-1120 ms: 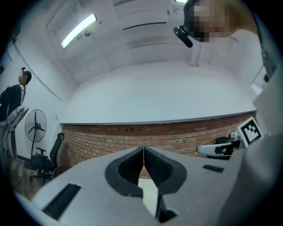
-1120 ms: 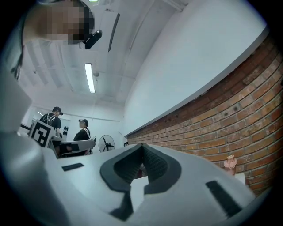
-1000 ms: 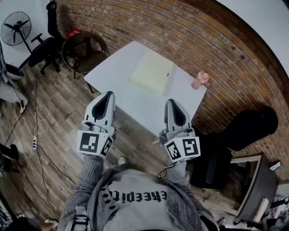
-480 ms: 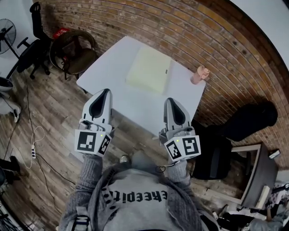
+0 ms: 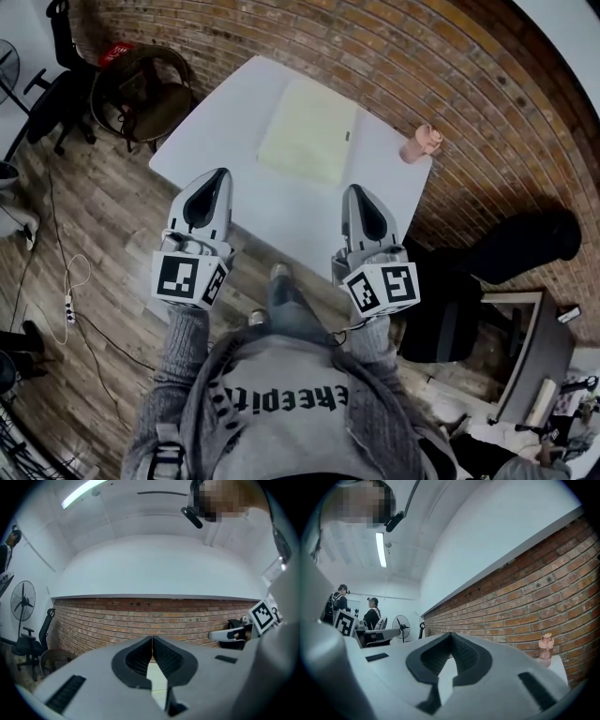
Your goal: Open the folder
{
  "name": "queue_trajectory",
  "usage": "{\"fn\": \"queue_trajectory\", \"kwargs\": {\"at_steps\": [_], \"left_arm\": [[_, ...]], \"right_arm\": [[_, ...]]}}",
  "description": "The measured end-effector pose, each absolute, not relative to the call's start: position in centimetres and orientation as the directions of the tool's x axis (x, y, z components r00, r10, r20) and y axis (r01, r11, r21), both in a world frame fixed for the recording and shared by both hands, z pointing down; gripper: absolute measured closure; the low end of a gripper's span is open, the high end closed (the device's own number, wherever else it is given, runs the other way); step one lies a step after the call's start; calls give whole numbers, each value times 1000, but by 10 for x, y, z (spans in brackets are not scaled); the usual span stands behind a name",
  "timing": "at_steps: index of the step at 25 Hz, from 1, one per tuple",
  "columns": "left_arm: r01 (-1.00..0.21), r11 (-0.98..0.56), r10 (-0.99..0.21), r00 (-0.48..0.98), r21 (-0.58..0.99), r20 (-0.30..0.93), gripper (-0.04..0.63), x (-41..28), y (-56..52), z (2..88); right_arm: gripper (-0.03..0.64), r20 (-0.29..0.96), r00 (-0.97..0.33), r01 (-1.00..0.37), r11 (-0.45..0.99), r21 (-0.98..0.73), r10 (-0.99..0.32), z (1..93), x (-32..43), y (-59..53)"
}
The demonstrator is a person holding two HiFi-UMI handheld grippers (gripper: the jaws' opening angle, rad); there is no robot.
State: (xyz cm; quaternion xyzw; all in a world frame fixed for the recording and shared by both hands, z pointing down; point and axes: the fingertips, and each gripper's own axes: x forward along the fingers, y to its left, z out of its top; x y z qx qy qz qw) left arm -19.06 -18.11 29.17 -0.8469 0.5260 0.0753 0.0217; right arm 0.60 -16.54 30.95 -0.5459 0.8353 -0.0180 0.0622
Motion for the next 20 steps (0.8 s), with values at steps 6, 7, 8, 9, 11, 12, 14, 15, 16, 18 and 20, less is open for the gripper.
{"fn": "queue_trajectory", "kwargs": {"at_steps": [6, 7, 8, 9, 11, 12, 14, 15, 16, 18, 20], "left_arm": [[-891, -453, -883, 452, -26, -127, 584, -175, -216, 296], [-888, -458, -879, 459, -37, -125, 584, -172, -223, 299], [-884, -465, -876, 467, -43, -123, 584, -168, -229, 304], [-881, -471, -873, 473, -46, -116, 584, -165, -235, 309], [-878, -477, -873, 479, -47, -91, 584, -160, -246, 319], [-877, -479, -874, 481, -47, -75, 584, -158, -251, 324], [-874, -483, -874, 485, -52, -40, 584, -154, -261, 336], [-873, -484, -874, 486, -57, -22, 584, -153, -266, 341], [-872, -485, -874, 487, -65, -5, 584, -151, -271, 347], [-867, -488, -873, 488, -97, 28, 584, -148, -280, 360], [-857, -495, -869, 491, -147, 61, 584, -146, -287, 376]], "right_arm": [[612, -75, -407, -904, 413, -110, -910, 316, 16, -206], [612, -69, -407, -904, 413, -112, -911, 318, 19, -213], [612, -62, -408, -904, 413, -115, -911, 321, 21, -221], [612, -52, -409, -903, 413, -119, -911, 325, 23, -228], [612, -32, -413, -901, 414, -128, -910, 336, 26, -241], [612, -21, -416, -900, 415, -133, -909, 342, 26, -247], [612, 2, -420, -898, 415, -143, -908, 354, 27, -258], [612, 13, -422, -897, 416, -147, -906, 359, 28, -263], [612, 24, -424, -897, 416, -151, -905, 364, 28, -268], [612, 42, -425, -897, 414, -156, -904, 373, 31, -277], [612, 60, -425, -897, 411, -160, -903, 382, 33, -284]]}}
